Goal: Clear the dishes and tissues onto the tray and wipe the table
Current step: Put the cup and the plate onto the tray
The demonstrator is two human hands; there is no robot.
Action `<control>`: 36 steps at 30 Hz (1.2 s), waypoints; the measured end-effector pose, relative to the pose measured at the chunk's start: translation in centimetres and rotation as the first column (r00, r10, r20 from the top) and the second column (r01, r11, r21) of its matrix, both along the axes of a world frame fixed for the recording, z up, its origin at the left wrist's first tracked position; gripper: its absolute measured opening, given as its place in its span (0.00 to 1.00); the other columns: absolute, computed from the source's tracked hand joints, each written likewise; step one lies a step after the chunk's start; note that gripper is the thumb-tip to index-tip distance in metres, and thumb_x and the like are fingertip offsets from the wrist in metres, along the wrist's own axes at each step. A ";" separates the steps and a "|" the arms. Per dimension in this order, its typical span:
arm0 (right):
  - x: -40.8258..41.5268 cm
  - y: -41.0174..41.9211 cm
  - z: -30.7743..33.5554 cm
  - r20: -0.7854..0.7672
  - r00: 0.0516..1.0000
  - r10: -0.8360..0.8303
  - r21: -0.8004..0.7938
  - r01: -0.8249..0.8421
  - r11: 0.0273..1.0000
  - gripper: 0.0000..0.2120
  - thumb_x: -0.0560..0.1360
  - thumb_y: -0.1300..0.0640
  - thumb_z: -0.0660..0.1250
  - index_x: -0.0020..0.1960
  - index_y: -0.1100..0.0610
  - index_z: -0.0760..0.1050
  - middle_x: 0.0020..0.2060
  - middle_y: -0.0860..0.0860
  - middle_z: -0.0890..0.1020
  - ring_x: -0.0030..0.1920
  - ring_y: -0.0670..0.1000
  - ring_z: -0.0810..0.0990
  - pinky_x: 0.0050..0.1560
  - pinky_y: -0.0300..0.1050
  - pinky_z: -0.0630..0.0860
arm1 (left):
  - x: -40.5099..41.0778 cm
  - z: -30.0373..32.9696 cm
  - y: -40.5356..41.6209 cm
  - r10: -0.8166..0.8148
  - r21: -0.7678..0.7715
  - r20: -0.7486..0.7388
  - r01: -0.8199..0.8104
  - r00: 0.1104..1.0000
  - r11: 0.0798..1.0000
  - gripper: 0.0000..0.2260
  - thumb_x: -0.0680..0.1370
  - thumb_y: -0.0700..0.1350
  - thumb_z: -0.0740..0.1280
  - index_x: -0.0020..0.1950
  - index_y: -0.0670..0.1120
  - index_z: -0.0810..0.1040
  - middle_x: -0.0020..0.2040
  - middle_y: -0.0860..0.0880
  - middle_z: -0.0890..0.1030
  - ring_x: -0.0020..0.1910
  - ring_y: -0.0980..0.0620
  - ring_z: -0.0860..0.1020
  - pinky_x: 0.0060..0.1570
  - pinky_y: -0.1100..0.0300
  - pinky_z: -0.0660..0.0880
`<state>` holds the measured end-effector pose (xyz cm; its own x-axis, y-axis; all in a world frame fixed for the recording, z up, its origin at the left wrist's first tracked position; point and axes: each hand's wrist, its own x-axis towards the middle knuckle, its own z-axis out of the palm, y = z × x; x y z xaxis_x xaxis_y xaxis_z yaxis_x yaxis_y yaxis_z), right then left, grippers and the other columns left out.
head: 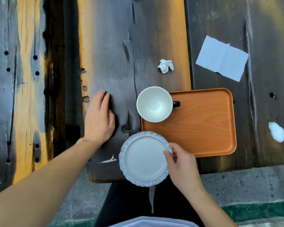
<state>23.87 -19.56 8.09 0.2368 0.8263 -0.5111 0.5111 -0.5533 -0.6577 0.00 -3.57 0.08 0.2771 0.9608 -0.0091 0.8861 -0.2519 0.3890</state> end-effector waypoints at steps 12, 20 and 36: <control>7.4 0.6 -1.4 0.122 0.983 -0.135 -0.023 0.139 0.990 0.06 0.80 0.62 0.63 0.53 0.54 0.77 0.39 0.47 0.82 0.40 0.49 0.78 0.40 0.46 0.72 | 3.9 -0.4 -7.2 0.035 -0.106 -0.231 -0.061 0.972 0.993 0.29 0.79 0.48 0.56 0.78 0.38 0.63 0.80 0.40 0.63 0.80 0.42 0.58 0.80 0.47 0.52; 7.0 2.2 -2.6 0.147 0.986 -0.079 -0.008 0.081 0.997 0.07 0.81 0.62 0.61 0.56 0.56 0.76 0.44 0.49 0.81 0.44 0.49 0.77 0.43 0.42 0.70 | 4.1 -0.1 -7.2 0.041 -0.108 -0.255 -0.071 0.966 0.992 0.29 0.78 0.49 0.55 0.78 0.38 0.64 0.79 0.39 0.63 0.80 0.41 0.59 0.80 0.46 0.52; 6.9 2.9 -3.0 0.182 0.982 0.057 0.010 -0.060 0.998 0.11 0.82 0.56 0.60 0.62 0.57 0.75 0.49 0.48 0.75 0.46 0.48 0.75 0.47 0.47 0.75 | 4.4 0.3 -7.1 0.033 -0.132 -0.275 -0.071 0.961 0.989 0.30 0.78 0.50 0.53 0.78 0.38 0.64 0.79 0.39 0.63 0.80 0.40 0.59 0.80 0.48 0.50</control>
